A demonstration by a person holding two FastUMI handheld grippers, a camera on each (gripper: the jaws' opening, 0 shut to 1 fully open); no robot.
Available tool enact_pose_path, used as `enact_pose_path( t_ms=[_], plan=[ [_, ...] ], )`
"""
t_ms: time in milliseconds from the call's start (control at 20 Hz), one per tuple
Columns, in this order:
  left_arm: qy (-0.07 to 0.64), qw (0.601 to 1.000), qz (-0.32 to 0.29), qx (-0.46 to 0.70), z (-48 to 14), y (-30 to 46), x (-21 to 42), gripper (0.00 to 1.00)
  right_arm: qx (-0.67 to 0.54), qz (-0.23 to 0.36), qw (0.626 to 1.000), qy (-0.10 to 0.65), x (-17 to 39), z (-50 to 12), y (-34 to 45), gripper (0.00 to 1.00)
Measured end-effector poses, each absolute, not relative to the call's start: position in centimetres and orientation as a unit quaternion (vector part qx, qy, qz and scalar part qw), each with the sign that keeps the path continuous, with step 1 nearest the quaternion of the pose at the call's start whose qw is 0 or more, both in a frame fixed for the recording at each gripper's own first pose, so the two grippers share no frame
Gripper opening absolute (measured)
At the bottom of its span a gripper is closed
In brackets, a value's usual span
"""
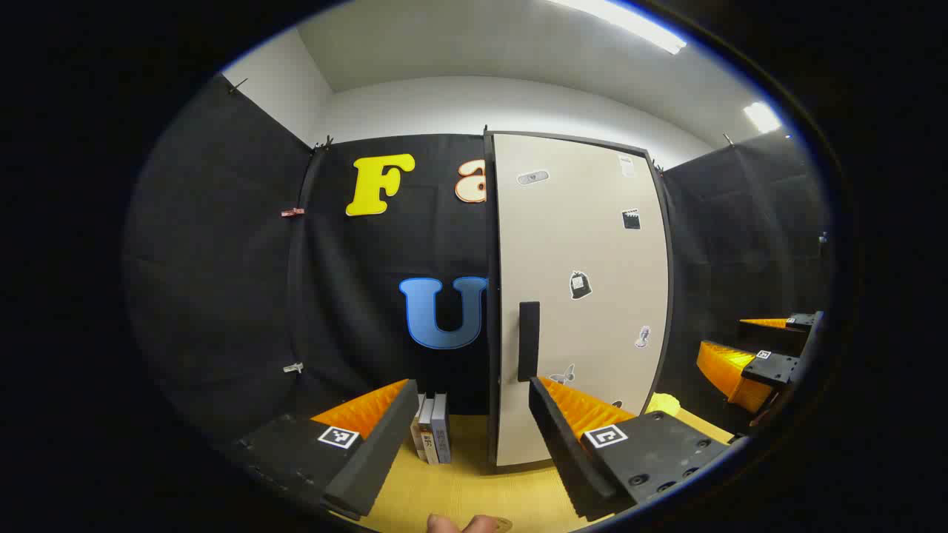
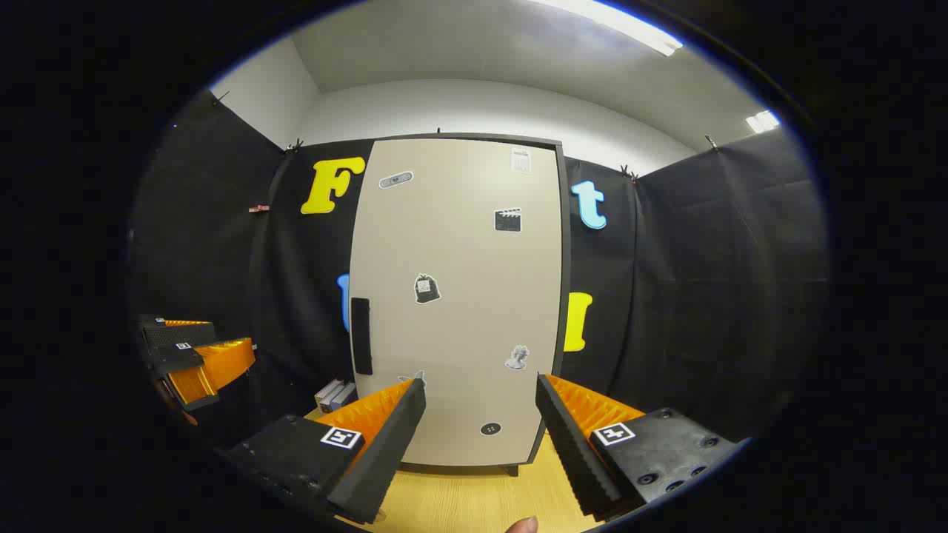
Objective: Open the cabinet door with the right hand, grasp the bottle in the cabinet with the left hand and place it on the coaster, then close the cabinet door with the right hand.
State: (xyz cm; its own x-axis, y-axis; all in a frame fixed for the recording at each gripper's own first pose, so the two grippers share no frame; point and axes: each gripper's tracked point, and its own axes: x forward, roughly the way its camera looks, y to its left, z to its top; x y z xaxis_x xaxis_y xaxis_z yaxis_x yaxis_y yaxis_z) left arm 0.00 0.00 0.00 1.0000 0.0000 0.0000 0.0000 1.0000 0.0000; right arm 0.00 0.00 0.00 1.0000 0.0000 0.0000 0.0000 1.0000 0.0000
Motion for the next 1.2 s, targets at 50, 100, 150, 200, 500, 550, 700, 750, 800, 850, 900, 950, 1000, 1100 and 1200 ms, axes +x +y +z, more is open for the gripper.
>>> enact_pose_path(
  t_ms=[50,100,150,200,500,550,700,750,800,850,900,950,1000,1100,1200],
  plan=[
    [-0.001,1.000,-0.001,0.000,-0.01,-0.14,0.02,0.95,0.000,-0.001,1.000,0.000,-0.04,-0.04,-0.07,0.97],
    [-0.001,1.000,-0.003,-0.001,-0.10,-0.24,0.10,0.95,0.000,-0.002,1.000,-0.001,-0.07,-0.03,-0.15,0.97],
    [0.000,1.000,-0.006,-0.002,-0.13,-0.43,0.10,0.95,0.001,-0.004,1.000,-0.001,-0.09,-0.03,-0.20,0.97],
    [0.000,1.000,-0.006,-0.003,-0.25,-0.47,0.01,0.95,0.001,-0.004,1.000,0.000,-0.12,-0.09,-0.19,0.97],
    [-0.004,1.000,-0.004,-0.003,-0.11,-0.14,-0.17,0.95,-0.004,-0.008,1.000,0.003,-0.35,-0.31,-0.35,0.97],
    [-0.004,1.000,-0.003,-0.004,-0.01,-0.04,-0.22,0.95,-0.004,-0.008,1.000,0.003,-0.47,-0.30,-0.32,0.97],
    [-0.004,1.000,-0.004,-0.005,-0.09,0.04,-0.27,0.95,-0.005,-0.008,1.000,0.000,-0.66,-0.13,-0.26,0.97],
    [-0.003,1.000,-0.005,-0.005,-0.09,0.00,-0.33,0.95,-0.006,-0.009,1.000,0.000,-0.68,-0.19,-0.28,0.97],
    [-0.003,1.000,-0.006,-0.005,-0.20,0.09,-0.42,0.95,-0.006,-0.009,1.000,0.000,-0.77,-0.18,-0.26,0.97],
    [-0.002,1.000,-0.007,-0.005,-0.16,0.05,-0.51,0.95,-0.006,-0.009,1.000,0.001,-0.77,-0.23,-0.22,0.97],
    [-0.002,1.000,-0.007,-0.005,-0.19,0.07,-0.56,0.94,-0.007,-0.009,1.000,0.001,-0.79,-0.26,-0.22,0.97],
    [-0.003,1.000,-0.008,-0.004,-0.09,0.07,-0.63,0.94,-0.007,-0.009,1.000,0.001,-0.85,-0.22,-0.15,0.97],
    [-0.003,1.000,-0.010,-0.004,-0.21,0.01,-0.57,0.95,-0.007,-0.010,1.000,0.001,-0.87,-0.21,-0.11,0.97],
    [-0.004,1.000,-0.010,-0.005,-0.21,0.07,-0.68,0.95,-0.009,-0.010,1.000,0.000,-0.89,-0.22,-0.02,0.97],
    [-0.004,1.000,-0.011,-0.005,-0.23,0.16,-0.75,0.95,-0.010,-0.009,1.000,0.000,-0.88,-0.25,0.07,0.97]
  ],
)
